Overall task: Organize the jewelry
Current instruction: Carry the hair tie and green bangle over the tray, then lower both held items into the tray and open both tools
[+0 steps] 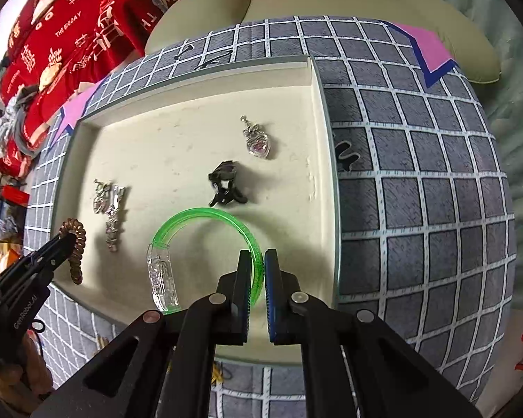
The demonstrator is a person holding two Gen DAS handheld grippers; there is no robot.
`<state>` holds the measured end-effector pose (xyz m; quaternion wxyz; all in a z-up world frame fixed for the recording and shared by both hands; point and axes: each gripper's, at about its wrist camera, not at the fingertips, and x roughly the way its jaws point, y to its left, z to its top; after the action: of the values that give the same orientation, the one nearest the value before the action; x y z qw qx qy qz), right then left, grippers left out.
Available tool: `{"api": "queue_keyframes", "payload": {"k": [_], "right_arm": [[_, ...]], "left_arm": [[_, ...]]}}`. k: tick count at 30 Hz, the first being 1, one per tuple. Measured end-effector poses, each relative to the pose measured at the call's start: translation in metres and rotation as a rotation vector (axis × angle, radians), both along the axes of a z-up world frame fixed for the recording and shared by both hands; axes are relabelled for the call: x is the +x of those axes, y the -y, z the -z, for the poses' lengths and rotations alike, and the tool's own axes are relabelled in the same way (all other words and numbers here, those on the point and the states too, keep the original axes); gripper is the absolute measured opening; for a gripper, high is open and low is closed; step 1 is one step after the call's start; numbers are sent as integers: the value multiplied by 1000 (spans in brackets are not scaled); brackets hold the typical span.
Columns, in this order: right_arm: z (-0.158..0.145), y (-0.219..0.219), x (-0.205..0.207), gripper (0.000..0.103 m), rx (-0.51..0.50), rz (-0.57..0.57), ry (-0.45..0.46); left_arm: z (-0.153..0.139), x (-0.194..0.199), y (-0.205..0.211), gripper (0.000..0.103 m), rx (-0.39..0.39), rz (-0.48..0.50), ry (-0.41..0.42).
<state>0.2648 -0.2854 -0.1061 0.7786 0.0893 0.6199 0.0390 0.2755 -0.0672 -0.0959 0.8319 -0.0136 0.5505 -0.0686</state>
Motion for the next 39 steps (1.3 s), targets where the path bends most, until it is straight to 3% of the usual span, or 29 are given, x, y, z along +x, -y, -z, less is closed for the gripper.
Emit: {"api": "queue_keyframes", "payload": {"k": [11, 21, 24, 26, 28, 29, 30, 32, 39], "right_arm": [[7, -7, 9, 8, -58, -59, 2], [9, -14, 14, 11, -62, -73, 0], [6, -12, 12, 19, -41, -63, 7], [2, -10, 12, 32, -29, -57, 18], [-2, -9, 11, 35, -17, -54, 29], [-4, -9, 10, 35, -11, -54, 33], [-6, -8, 10, 35, -6, -51, 37], [-10, -7, 9, 35, 3, -48, 43], [-20, 3, 1, 35, 55, -3, 54]], "left_arm": [[20, 7, 8, 22, 79, -5, -30], [19, 6, 19, 22, 155, 33, -12], [18, 5, 19, 23, 156, 36, -4], [17, 5, 20, 23, 156, 43, -2], [17, 6, 21, 23, 148, 52, -6], [17, 6, 22, 28, 144, 55, -10], [17, 6, 22, 61, 141, 55, -14], [12, 4, 20, 99, 146, 33, 20], [-3, -1, 22, 100, 137, 37, 56]]}}
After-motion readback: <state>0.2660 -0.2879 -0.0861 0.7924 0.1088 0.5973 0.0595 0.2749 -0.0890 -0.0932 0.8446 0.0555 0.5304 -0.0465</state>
